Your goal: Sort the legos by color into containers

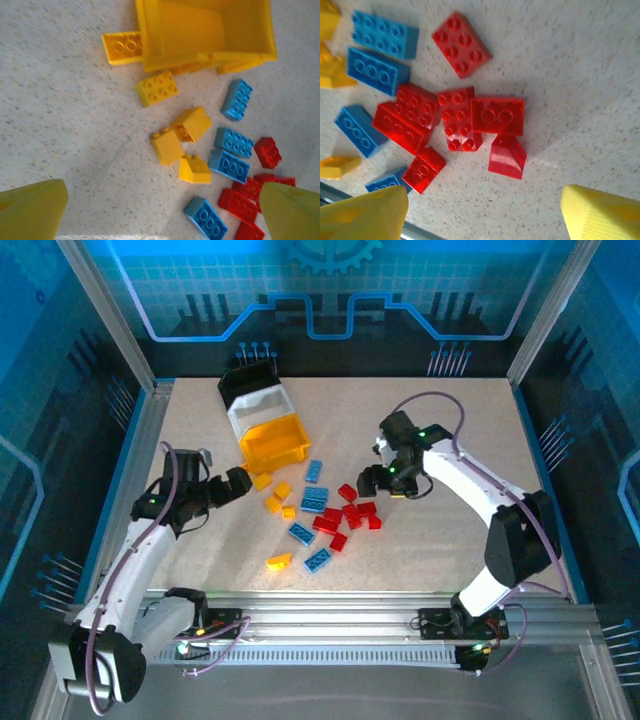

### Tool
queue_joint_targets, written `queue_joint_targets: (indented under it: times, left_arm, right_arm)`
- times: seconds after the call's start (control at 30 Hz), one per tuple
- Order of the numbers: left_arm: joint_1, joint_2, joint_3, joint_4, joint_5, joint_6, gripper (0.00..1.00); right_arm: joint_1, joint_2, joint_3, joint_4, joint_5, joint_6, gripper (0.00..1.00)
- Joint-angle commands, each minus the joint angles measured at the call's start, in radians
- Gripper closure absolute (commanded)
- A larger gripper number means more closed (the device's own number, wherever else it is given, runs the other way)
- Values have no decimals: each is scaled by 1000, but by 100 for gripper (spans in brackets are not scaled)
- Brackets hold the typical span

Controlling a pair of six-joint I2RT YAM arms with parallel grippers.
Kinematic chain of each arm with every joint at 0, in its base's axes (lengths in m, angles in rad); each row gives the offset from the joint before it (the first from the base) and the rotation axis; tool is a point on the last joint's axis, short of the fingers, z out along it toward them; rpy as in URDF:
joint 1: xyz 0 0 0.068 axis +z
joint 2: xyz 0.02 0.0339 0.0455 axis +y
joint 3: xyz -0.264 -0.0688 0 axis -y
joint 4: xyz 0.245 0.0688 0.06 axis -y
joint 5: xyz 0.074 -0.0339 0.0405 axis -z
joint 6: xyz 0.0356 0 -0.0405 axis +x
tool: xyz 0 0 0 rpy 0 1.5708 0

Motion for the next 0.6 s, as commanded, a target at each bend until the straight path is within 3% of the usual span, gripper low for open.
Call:
queue_joint_targets:
  times: [0.0,0.23,0.57]
  left_arm:
    - [-47,6,-13,-36,59,-28,1]
    - [-94,14,-28,-32,54,-31,1]
    - [-94,-2,-18,-68,51,-21,1]
  right_arm:
    - [57,25,10,-75,44,19,23]
    - [161,88,42,-28,78,67,26]
    - [182,301,218,-55,151,-72,27]
